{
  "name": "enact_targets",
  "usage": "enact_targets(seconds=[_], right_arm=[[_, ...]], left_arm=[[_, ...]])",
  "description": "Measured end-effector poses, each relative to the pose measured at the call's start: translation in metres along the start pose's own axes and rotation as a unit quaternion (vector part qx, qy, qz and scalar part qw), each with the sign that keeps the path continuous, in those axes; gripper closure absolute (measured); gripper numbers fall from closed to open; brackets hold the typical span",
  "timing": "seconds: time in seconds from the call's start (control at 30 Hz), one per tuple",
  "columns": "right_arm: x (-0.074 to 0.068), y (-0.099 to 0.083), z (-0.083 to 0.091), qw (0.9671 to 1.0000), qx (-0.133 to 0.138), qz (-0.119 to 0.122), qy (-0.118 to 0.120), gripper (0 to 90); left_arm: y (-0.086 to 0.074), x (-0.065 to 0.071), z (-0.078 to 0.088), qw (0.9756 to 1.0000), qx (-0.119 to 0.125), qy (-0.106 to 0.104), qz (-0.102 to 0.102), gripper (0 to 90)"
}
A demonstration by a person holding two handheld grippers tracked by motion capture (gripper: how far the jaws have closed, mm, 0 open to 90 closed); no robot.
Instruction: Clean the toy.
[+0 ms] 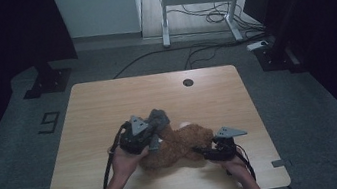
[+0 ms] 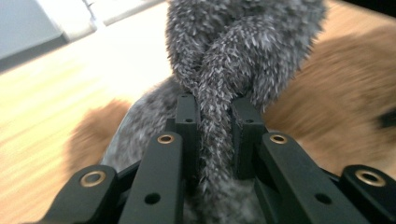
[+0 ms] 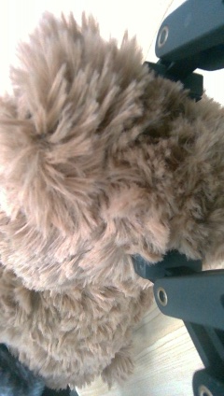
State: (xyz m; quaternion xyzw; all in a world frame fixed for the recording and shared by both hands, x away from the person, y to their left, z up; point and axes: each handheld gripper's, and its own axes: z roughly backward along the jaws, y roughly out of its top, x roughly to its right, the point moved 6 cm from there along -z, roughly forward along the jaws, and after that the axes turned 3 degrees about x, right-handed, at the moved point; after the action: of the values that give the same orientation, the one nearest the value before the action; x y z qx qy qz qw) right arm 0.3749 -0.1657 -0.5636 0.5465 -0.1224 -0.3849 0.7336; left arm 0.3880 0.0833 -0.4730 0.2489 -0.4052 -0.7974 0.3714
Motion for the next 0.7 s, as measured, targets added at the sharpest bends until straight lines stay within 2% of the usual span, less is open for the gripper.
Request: enact_targets(seconds=[0.07, 0.17, 0.33, 0.4, 0.43, 0.5, 0.6, 0.63, 0.67, 0.7], right_arm=[[0.0, 0.0, 0.0, 1.0, 0.0, 0.0, 0.0, 37.5], [0.0, 0.0, -0.001, 1.0, 0.002, -0.003, 0.001, 37.4], [0.0, 0.001, -0.001, 1.0, 0.003, -0.005, 0.001, 37.4], [0.0, 0.0, -0.001, 1.0, 0.003, -0.005, 0.001, 37.4], [0.0, 0.0, -0.001, 1.0, 0.002, -0.005, 0.001, 37.5], [0.001, 0.0, -0.001, 1.0, 0.003, -0.005, 0.001, 37.5], [0.003, 0.0, 0.0, 1.0, 0.002, -0.007, 0.004, 37.5], [0.003, -0.001, 0.0, 1.0, 0.002, -0.008, 0.004, 37.5], [0.003, -0.001, 0.0, 1.0, 0.003, -0.007, 0.003, 37.5], [0.002, -0.001, 0.0, 1.0, 0.002, -0.008, 0.002, 37.4]], left_arm=[[-0.011, -0.014, 0.0, 0.9997, -0.009, -0.003, 0.021, 76.2], [-0.023, -0.032, 0.007, 0.9991, -0.005, 0.003, 0.042, 76.2], [-0.028, -0.041, 0.012, 0.999, -0.008, 0.015, 0.042, 76.1], [-0.027, -0.043, 0.016, 0.9985, -0.006, 0.013, 0.053, 76.0], [-0.025, -0.042, 0.02, 0.9984, -0.003, 0.011, 0.055, 76.0], [-0.014, -0.033, 0.028, 0.9989, 0.014, 0.006, 0.045, 76.1], [0.011, -0.011, 0.036, 0.9985, 0.041, -0.021, 0.03, 75.9], [0.028, 0.007, 0.036, 0.998, 0.051, -0.035, 0.013, 75.9], [0.036, 0.016, 0.033, 0.9976, 0.054, -0.043, 0.005, 75.9], [0.036, 0.016, 0.033, 0.9976, 0.054, -0.043, 0.005, 75.9]])
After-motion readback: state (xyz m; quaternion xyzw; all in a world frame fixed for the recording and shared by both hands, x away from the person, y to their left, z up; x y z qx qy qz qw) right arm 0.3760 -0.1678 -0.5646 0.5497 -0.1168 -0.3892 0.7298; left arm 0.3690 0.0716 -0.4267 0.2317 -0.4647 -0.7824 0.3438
